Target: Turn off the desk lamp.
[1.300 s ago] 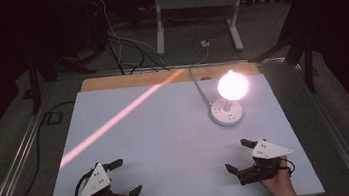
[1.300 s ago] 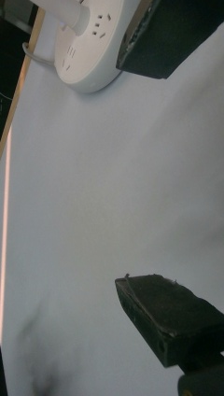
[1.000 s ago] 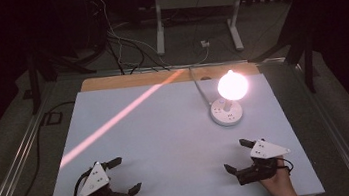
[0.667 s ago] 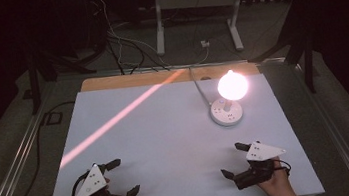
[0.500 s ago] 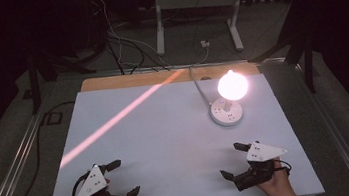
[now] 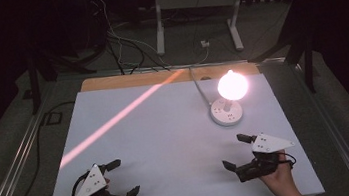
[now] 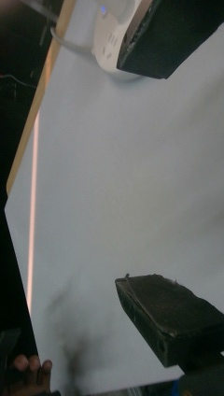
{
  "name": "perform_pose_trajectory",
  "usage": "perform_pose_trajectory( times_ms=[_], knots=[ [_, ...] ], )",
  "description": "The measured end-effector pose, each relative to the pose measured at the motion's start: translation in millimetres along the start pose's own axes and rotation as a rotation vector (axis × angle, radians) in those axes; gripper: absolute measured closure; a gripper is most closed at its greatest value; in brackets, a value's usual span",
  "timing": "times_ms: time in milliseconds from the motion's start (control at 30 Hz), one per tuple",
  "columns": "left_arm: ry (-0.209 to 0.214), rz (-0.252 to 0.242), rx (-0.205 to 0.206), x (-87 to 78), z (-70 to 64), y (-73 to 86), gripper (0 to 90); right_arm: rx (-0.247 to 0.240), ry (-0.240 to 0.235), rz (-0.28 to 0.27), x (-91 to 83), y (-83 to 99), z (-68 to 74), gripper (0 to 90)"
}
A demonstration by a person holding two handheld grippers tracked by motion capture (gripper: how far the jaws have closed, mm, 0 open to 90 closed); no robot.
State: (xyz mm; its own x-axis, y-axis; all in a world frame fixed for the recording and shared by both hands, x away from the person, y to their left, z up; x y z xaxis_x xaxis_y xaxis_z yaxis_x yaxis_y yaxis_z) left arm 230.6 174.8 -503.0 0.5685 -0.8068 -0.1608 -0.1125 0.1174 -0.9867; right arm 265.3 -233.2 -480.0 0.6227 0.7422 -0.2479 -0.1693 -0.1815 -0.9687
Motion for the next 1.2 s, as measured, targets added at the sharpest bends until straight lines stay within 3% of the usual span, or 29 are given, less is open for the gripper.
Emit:
perform_pose_trajectory(
  times_ms=[500,1200],
  knots=[
    [0.0,-0.003,-0.015,0.1,0.7,0.0,0.6,0.001,0.091,-0.013,-0.3,-9.7,-32.7,0.0],
    [0.004,0.0,-0.018,0.5,0.8,0.3,0.6,0.045,0.126,0.007,8.9,-5.3,-69.3,0.0]
  ],
)
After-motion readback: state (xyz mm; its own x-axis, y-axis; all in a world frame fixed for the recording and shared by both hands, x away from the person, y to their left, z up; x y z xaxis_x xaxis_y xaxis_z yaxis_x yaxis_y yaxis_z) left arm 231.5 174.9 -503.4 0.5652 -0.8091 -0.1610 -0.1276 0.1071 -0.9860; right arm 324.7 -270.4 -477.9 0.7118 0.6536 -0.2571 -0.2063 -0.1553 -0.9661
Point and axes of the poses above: each handheld gripper's, and its own axes: x roughly forward along the jaws, y roughly out of its underside, z roughly to its left, the point moved 4 cm from there along x, roughly forward along the jaws, and after that the axes turned 11 degrees about -z, right-handed, at the moved point
